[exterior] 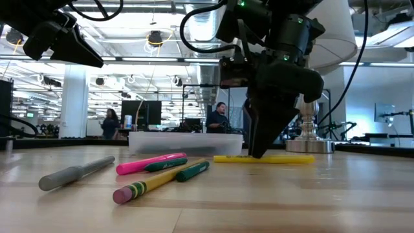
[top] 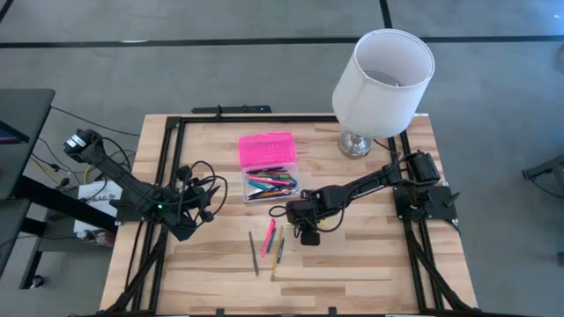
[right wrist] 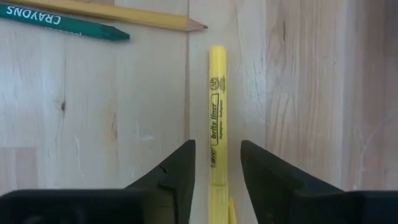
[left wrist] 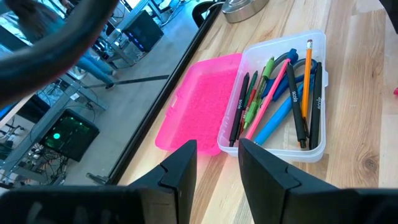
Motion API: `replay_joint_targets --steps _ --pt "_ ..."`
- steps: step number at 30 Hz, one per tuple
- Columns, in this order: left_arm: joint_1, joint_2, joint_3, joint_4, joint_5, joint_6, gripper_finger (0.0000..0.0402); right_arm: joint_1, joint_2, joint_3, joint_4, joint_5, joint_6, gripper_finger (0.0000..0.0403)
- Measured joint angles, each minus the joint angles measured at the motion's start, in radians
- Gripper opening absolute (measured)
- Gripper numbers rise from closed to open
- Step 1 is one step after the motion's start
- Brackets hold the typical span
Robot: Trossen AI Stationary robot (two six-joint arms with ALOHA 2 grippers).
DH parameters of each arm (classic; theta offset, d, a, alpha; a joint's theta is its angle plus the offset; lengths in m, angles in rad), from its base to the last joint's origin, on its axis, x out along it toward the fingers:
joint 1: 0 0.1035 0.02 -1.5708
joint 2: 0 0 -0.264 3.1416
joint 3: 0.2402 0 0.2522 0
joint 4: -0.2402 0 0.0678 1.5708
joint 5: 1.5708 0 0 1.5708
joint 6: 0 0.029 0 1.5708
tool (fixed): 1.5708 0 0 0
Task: Pick & place school supplies into a supply box
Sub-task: Put the yellow pen into the pink supply box
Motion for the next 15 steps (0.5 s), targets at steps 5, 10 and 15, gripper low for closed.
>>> replay_joint_targets --steps 5,10,15 --pt "0.0 0.0 0.0 0.0 0.0 0.0 0.0114 0.0 0.011 -0.006 -0.011 -0.002 0.0 0.0133" --pt "0.0 0.0 0.0 0.0 0.0 0.0 0.0114 0.0 0.044 -0.002 -0.012 0.002 0.0 0.0132" --pt "0.0 0.0 0.0 0.0 0.0 0.0 0.0114 -0.002 0.054 -0.001 -0.029 0.004 0.008 0.0119"
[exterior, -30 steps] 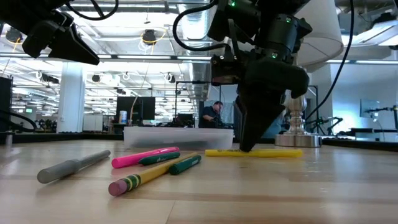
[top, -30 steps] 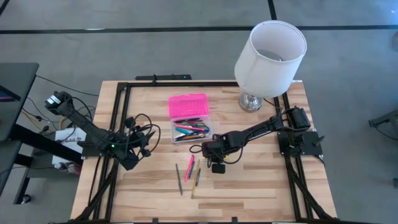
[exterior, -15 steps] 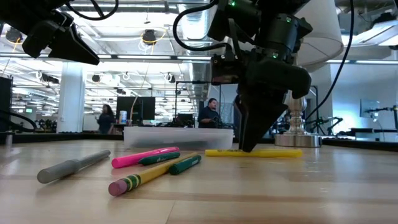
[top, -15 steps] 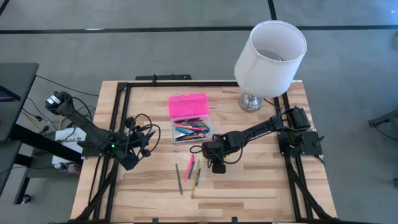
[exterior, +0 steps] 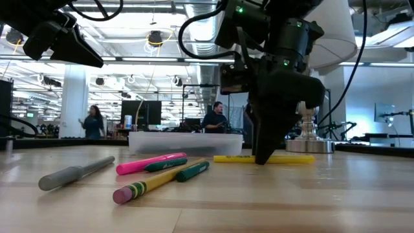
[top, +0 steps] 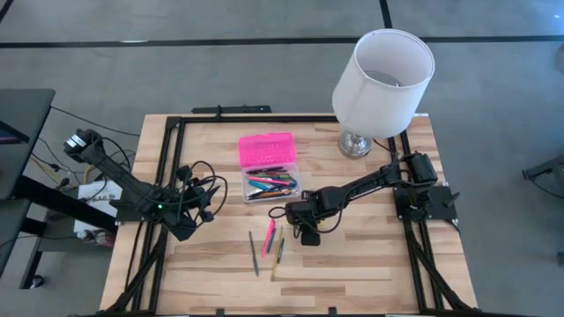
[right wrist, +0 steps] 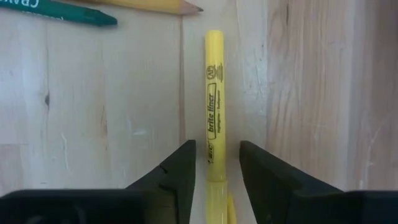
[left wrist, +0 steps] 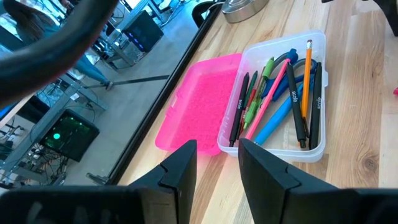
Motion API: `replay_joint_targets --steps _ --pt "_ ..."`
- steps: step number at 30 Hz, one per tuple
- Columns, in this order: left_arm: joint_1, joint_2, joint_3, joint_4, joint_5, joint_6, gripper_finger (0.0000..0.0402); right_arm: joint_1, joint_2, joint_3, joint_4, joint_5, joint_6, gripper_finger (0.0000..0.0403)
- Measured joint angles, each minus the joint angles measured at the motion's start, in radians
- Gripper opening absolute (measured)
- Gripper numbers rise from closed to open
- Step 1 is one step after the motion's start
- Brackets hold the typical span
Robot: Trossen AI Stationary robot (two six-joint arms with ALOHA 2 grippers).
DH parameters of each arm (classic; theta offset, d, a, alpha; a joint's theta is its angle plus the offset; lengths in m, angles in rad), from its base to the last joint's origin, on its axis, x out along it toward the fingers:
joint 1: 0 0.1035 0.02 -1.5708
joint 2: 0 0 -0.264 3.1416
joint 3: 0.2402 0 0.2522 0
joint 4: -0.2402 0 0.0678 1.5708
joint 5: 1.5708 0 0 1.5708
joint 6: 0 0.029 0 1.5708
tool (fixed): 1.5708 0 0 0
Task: Pick & place school supplies into a supply box
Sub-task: Put the yellow pen into the pink supply box
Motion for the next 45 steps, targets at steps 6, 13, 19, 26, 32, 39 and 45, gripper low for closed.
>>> replay_joint_targets --steps 6,13,19,26,32,39,45 --pt "0.0 0.0 0.0 0.0 0.0 0.0 0.0114 0.0 -0.004 0.0 -0.017 0.001 0.047 0.0087" --pt "0.0 0.0 0.0 0.0 0.0 0.0 0.0114 0.0 -0.003 0.0 -0.026 -0.001 0.052 0.0071" --pt "0.0 0.0 0.0 0.0 0.0 0.0 0.0114 0.0 -0.003 -0.001 -0.026 -0.001 0.052 0.0067" --pt "0.0 0.0 0.0 0.0 0.0 0.0 0.0114 0.001 -0.004 -0.001 -0.03 -0.001 0.034 0.0028" --pt "0.0 0.0 0.0 0.0 0.0 0.0 0.0114 0.016 0.0 0.03 -0.057 0.019 -0.03 0.0011" --pt "0.0 0.0 0.0 0.0 0.0 0.0 0.0114 0.044 0.01 0.114 -0.137 0.08 -0.09 0.0023" --pt "0.0 0.0 0.0 -0.001 0.0 0.0 0.0114 0.039 0.009 0.161 -0.126 0.122 -0.17 0.0007"
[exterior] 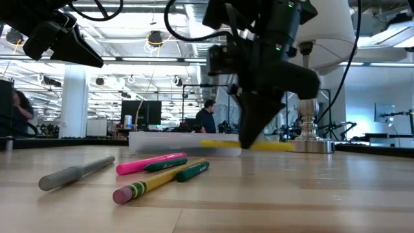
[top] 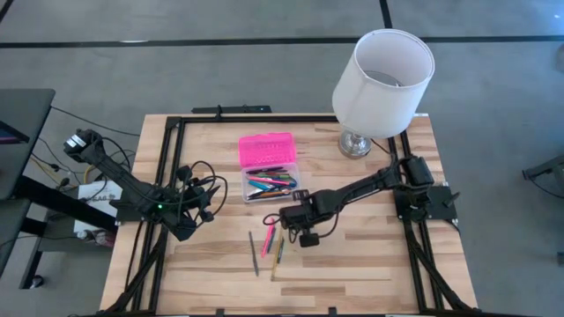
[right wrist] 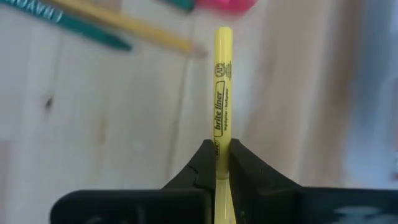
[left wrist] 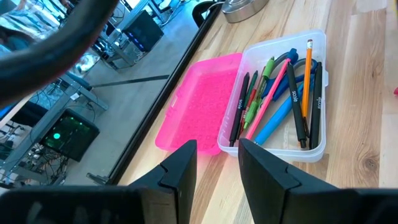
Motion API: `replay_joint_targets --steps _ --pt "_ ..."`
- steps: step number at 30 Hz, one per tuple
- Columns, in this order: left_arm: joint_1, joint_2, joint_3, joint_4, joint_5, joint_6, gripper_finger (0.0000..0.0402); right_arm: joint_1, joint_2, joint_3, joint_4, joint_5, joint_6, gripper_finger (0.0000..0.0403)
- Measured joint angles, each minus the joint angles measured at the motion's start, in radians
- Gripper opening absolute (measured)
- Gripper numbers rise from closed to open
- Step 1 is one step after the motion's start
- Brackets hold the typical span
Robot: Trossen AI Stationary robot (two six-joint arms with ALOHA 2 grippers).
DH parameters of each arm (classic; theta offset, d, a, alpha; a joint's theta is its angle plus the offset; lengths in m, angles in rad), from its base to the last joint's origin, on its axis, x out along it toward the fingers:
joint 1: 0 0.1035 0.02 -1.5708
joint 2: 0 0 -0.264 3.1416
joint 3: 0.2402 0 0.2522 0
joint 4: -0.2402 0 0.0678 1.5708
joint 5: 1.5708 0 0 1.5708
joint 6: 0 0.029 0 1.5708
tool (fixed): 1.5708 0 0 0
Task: Pick & place school supplies into a supply box
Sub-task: Put the yellow pen into the pink supply box
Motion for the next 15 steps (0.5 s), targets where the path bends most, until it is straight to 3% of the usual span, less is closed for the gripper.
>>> replay_joint_targets --steps 15 --pt "0.0 0.0 0.0 0.0 0.0 0.0 0.0114 -0.109 -0.005 0.103 0.084 0.157 -0.225 0.0011"
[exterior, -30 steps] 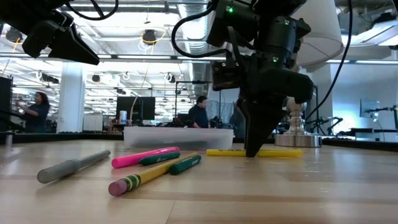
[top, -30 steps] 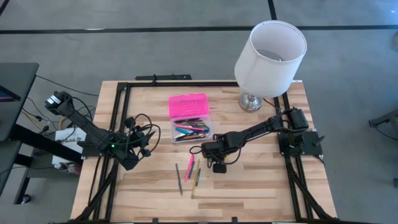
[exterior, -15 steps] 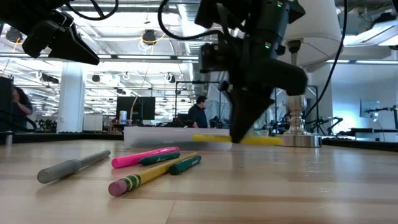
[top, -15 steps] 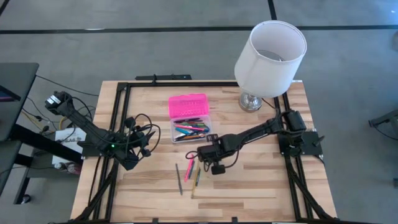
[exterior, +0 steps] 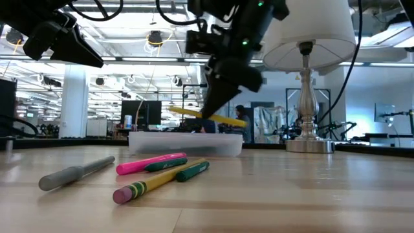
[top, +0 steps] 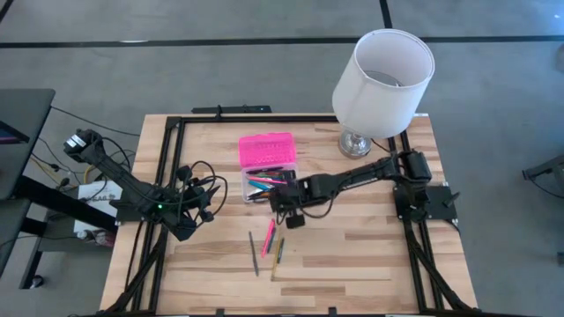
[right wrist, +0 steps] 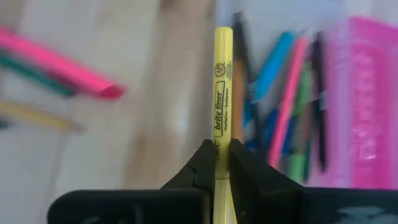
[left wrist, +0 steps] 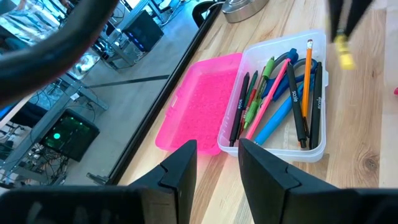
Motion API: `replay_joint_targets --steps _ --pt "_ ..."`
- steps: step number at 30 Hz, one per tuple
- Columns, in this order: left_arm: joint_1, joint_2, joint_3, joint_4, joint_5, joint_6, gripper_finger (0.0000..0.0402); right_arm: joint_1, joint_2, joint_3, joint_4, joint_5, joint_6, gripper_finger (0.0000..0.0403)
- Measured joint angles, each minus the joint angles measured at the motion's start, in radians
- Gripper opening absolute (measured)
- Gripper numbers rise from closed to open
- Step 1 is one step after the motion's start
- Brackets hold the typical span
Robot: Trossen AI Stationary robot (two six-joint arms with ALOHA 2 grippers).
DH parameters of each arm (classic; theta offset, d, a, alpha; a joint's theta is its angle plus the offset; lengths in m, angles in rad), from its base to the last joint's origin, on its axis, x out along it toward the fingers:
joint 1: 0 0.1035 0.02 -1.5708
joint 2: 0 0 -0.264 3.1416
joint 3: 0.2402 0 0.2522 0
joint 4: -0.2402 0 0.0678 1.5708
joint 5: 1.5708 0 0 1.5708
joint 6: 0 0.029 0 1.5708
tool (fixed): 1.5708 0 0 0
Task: Pick & place school supplies into a supply box
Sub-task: Put the yellow pen into the pink supply box
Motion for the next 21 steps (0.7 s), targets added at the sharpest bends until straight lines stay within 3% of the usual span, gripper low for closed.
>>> replay_joint_targets --steps 13,21 --pt "0.0 0.0 0.0 -0.001 0.0 0.001 0.0114 -0.147 0.006 0.001 0.125 -0.026 -0.086 0.0015" --pt "0.0 0.0 0.0 -0.001 0.0 0.001 0.0114 -0.175 0.006 0.001 0.157 -0.059 -0.053 0.0047"
